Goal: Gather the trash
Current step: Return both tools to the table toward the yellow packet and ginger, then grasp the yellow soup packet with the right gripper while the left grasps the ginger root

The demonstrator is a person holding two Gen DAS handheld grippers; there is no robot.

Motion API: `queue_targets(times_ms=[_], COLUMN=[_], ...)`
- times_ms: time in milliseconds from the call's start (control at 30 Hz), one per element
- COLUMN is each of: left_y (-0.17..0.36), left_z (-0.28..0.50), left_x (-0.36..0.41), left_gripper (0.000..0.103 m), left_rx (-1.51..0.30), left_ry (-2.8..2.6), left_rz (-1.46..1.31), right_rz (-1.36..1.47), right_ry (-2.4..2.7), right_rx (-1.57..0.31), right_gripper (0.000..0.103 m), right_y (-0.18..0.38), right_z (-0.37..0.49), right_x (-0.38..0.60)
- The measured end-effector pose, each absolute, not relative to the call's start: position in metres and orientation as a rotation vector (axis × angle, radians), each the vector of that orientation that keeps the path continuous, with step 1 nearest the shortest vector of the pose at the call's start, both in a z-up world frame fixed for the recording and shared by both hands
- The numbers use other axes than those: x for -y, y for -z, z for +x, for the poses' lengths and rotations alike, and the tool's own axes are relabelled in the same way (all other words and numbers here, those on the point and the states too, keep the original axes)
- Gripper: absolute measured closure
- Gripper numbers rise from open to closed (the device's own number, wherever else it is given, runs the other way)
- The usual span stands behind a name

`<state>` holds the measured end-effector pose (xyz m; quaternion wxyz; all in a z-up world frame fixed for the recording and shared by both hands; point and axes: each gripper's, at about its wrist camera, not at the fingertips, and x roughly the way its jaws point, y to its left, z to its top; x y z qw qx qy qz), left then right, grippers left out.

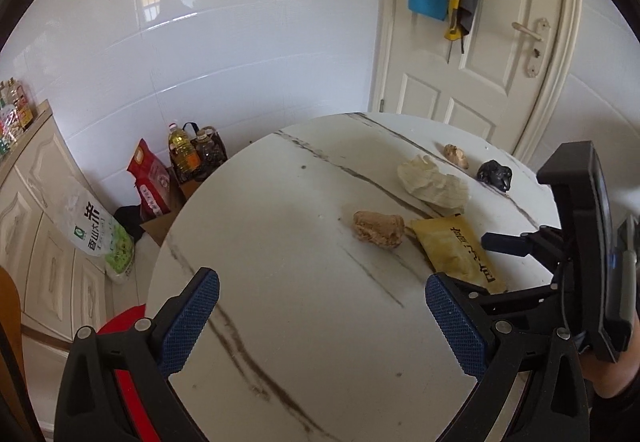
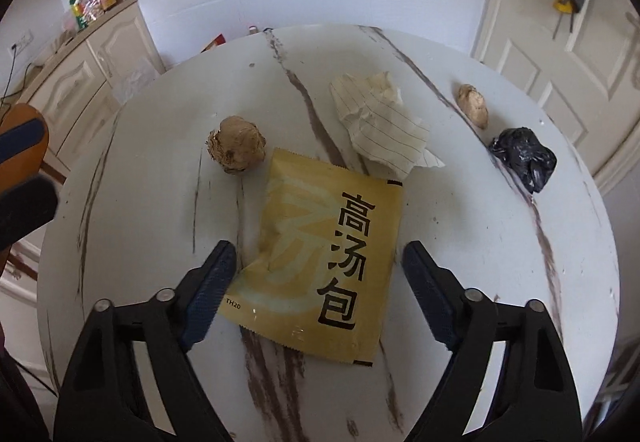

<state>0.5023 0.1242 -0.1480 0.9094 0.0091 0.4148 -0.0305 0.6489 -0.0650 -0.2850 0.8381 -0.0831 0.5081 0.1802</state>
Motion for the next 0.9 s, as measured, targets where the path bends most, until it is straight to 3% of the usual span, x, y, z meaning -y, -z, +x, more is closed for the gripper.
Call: queue_targets(times_ms=[67,167,267,300,633,667,733,867,900], left_y=[0.156,0.167,0.179,0.184,0.211,0.213,0.218,0.221,0.221], left_z=[0.521,0.549,0.580,0.590,0.647,0.651,0.653,0.654,0.654], left_x=[-0.114,-0.098,-0.087,-0.084,-0.063,-0.062,-0.059,-0.065,-0.070], left_gripper=[0.001,0.001,0.001,0.001,0.005,0.008,0.042,0.063,0.064], left_rx=[-0.864,-0.899,-0.934,-0.949,-0.989,-0.986,-1.001,-1.006,-1.007], left_ry=[0.071,0.109,0.098,0.100,0.089,0.086,0.107,0.126,0.133], left_rz=[0.032,0.039,0.058,0.060,0.076,0.079,0.068,0.045,0.024], right_rz=[-0.192,-0.170,-0.121,-0.087,-0.074,-0.073,-0.068,-0.057,-0.054], right_ry=[-0.401,-0.434,-0.484,-0.504,-0.475,-0.478,-0.481,-0.484,-0.484], right_rx=[-1.067,-1.063,-1.042,-1.040,-1.014,-1.013,-1.008,-1.002,-0.999], right_gripper=[0.036,0.051,0.075,0.078,0.080,0.080,0.081,0.082,0.082], right_y=[0.284,0.280,0.272,0.268,0.266,0.266,0.264,0.263,0.263], right_z=[0.649,0.651,0.646,0.644,0.633,0.631,0.629,0.630,0.630], right_x=[0.068,0.082,0.100,0.107,0.133,0.134,0.137,0.141,0.143])
